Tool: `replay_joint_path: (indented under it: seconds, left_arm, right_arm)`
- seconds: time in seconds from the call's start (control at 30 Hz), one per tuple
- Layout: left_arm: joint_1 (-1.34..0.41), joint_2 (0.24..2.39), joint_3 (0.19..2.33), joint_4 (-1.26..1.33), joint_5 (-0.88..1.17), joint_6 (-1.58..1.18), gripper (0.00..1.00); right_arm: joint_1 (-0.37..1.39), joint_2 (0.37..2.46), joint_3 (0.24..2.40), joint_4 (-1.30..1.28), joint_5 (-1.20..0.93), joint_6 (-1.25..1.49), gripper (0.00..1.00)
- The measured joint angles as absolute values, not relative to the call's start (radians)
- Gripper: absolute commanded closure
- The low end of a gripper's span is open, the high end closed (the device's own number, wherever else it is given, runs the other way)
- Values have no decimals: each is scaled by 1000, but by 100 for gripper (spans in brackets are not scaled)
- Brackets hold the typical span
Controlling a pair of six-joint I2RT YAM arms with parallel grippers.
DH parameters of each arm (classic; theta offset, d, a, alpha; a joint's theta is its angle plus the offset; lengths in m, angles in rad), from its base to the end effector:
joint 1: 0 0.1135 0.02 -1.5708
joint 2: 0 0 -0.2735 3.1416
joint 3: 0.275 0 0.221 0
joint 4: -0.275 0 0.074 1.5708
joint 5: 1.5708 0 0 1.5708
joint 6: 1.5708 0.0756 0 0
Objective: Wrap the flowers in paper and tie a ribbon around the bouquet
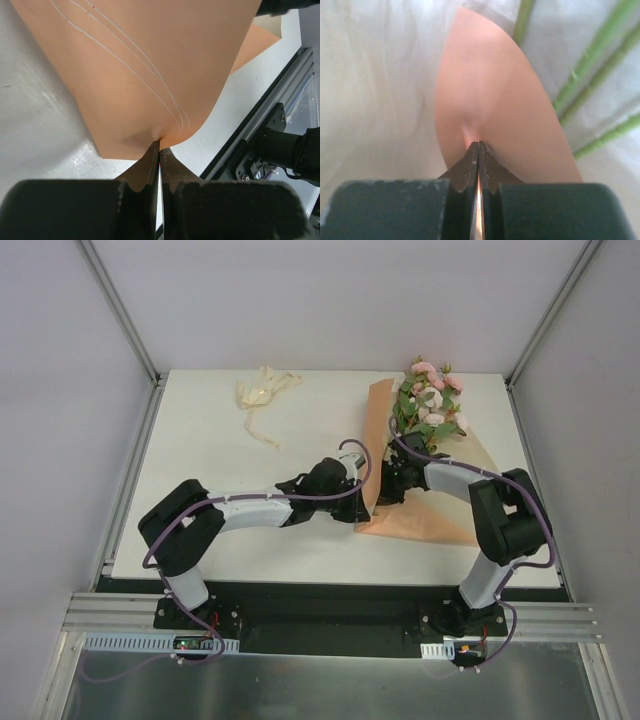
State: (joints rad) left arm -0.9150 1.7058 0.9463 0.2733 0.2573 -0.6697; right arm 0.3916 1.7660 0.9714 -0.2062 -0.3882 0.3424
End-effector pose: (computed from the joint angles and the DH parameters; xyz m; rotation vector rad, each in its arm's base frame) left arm 0.2180 -0.3148 0.2128 0.4546 2.2374 -1.1833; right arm 0.3057 0.1572 0.1509 -0.2173 2.6403 0.7633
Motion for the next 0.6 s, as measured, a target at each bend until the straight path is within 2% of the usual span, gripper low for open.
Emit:
replay_joint_path:
  seconds: [0.27,0.43,0.53,0.6]
  left_arm:
    - [-915,1799,1008,277,343,-684,100]
    - [-915,1859,1065,279,400,-696,100]
    - [-915,1895,1095,279,425,-705,100]
    - [-915,1921,1117,279,443,-715,100]
  right_arm:
    - [331,1580,929,-283,-339,334,99]
    - [262,1452,876,-367,-264,291,94]
    - [219,1369,837,-424,-226,260,89]
    - [191,1309,804,-455,-217,241,74]
